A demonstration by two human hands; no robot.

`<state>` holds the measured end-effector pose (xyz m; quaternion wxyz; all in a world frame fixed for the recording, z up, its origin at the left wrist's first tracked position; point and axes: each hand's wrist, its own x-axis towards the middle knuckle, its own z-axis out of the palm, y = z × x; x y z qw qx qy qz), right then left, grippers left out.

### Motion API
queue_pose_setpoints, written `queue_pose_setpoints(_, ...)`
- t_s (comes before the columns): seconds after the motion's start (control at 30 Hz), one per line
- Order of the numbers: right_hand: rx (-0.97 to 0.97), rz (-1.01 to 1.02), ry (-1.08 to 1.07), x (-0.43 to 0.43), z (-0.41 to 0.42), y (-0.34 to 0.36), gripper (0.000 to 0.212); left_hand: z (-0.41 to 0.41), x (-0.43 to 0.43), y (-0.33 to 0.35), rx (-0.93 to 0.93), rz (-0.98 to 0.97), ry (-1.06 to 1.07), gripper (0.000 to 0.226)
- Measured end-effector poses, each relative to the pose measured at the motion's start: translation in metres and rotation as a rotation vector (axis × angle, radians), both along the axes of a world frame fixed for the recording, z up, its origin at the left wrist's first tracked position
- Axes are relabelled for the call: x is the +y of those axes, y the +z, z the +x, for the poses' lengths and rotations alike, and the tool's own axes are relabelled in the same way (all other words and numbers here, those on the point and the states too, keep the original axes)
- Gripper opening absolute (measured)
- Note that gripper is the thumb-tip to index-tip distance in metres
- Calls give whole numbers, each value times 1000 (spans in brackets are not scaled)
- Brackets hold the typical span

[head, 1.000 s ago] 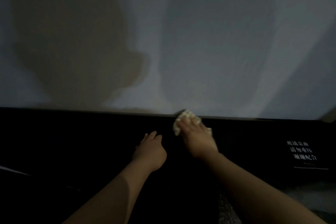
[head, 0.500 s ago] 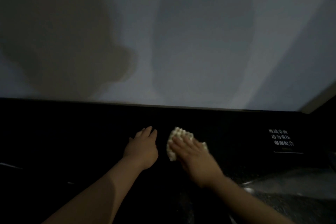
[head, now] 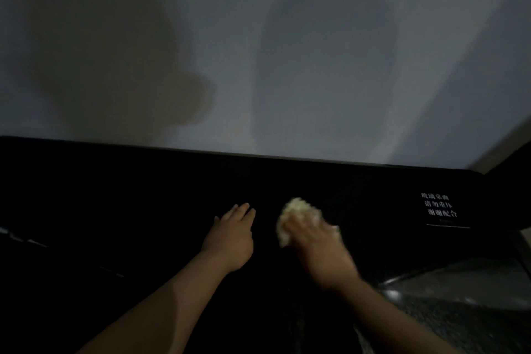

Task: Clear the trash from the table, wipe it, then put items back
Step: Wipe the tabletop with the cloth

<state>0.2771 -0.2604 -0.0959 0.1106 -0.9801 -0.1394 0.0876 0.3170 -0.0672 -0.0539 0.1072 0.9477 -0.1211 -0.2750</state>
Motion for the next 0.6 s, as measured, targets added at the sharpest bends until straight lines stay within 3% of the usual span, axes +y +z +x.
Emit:
queue_pose_setpoints(0.1,-107,8,-485,-62,-8,-2,45,-10,0,0,-8,0,-7,53)
queue_pose_setpoints(0.2,-18,-2,-821,-50,-17,5,51,-19,-6,1,-8,25,-4,54)
queue_pose_setpoints(0.27,-56,23,-727,-12,-25,4,47,-22,-10,3,5,27,-6,54)
queue_pose_setpoints(0.37,-37,37,-180,30,-55,-1,47,-30,-16,3,-13,53,-21,54)
queue_pose_setpoints(0.43,-25,12,-35,20,-63,5,51,-38,-17,4,-22,69,-45,53)
queue_pose_setpoints(0.5,25,-6,-95,-13,-65,9,56,-46,-15,4,4,54,-72,53)
queue_pose_setpoints(0.6,-61,36,-498,-60,-76,6,61,-59,-13,6,11,10,-74,51)
